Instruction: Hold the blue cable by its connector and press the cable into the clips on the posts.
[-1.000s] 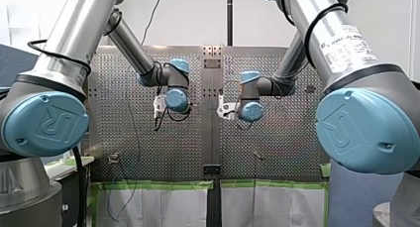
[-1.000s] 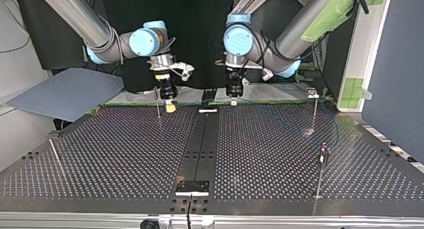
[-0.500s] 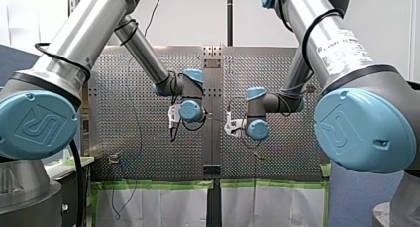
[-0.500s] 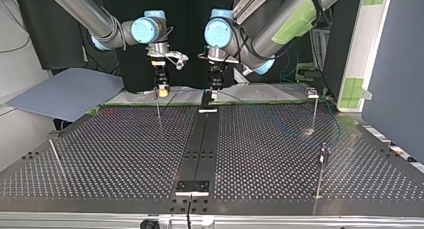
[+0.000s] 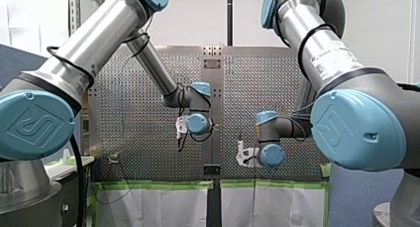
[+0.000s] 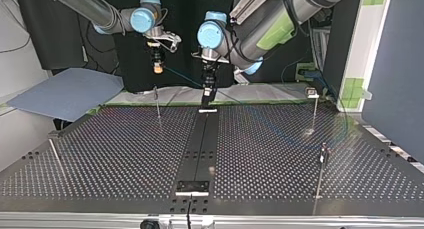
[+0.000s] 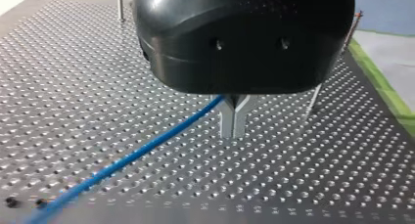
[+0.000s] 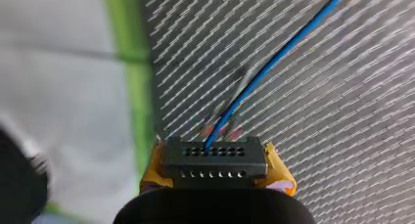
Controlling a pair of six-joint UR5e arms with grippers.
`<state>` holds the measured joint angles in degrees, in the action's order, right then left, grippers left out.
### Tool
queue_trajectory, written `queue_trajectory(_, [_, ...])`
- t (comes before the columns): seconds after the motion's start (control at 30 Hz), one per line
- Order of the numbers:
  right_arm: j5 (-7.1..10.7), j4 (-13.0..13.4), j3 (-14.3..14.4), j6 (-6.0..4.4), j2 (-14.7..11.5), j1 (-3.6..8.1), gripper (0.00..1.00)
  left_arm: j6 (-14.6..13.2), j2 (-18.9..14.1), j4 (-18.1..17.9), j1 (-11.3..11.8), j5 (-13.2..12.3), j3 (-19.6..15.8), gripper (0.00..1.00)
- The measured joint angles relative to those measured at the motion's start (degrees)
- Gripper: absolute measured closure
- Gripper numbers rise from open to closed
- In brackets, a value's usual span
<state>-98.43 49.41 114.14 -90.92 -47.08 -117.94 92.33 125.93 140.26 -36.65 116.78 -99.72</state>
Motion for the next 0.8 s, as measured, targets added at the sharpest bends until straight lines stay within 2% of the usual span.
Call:
queue_trajectory(0.13, [0.15, 0.00, 1.57, 0.31, 0.15, 2.42, 1.00, -0.27, 1.85, -0.32, -0.18, -0.20, 0.72, 1.00])
queue_trajectory(0.33, [0.28, 1.39, 1.51, 0.43, 0.17, 5.65, 1.00, -0.18, 4.82, -1.37, -1.07, -0.39, 2.19, 1.00])
queue_trajectory(0.67, [0.39, 1.92, 0.26, 1.06, 0.24, 7.78, 1.00, 0.78, 10.34, -1.78, -2.81, -0.91, 6.74, 1.00])
queue_trajectory(0.8, [0.55, 2.60, 0.07, 0.91, 0.85, 8.34, 1.00, 1.68, 12.64, -3.14, -3.76, -1.42, 8.05, 1.00])
